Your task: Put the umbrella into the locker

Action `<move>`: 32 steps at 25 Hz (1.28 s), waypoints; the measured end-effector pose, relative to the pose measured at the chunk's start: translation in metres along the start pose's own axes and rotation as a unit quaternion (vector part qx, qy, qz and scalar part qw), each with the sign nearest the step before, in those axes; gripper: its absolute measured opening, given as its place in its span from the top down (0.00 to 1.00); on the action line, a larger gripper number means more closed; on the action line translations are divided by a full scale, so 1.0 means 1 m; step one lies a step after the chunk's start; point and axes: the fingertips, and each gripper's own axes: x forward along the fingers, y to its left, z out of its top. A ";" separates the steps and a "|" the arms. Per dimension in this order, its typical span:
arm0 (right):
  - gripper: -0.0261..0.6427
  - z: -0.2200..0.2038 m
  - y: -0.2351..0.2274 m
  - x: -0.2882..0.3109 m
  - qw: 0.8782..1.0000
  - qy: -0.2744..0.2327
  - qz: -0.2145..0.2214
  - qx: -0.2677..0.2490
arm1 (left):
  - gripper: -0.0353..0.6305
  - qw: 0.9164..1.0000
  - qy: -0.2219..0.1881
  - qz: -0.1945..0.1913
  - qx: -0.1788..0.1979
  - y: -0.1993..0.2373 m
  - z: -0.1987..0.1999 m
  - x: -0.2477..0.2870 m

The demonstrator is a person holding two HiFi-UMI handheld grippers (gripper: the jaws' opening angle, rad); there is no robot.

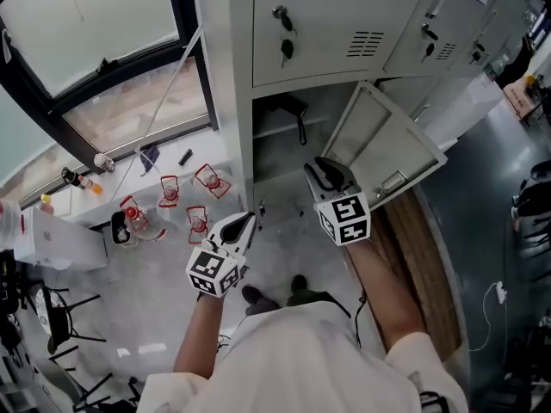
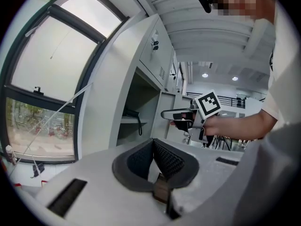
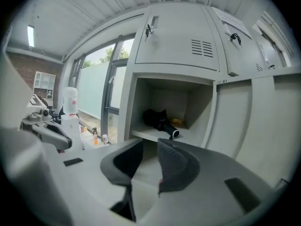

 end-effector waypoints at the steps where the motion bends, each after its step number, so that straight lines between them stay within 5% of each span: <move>1: 0.81 0.000 0.002 -0.006 1.000 -0.002 0.005 0.000 | 0.94 1.000 0.001 0.000 0.001 -0.003 -0.001 0.000; 25: 0.95 -0.032 0.031 -0.178 0.990 -0.062 0.114 0.062 | 0.94 0.999 -0.015 0.030 0.026 -0.185 -0.001 -0.022; 32: 0.95 -0.031 0.052 -0.204 0.987 -0.076 0.129 0.063 | 0.94 0.998 -0.020 0.039 0.036 -0.204 0.003 -0.042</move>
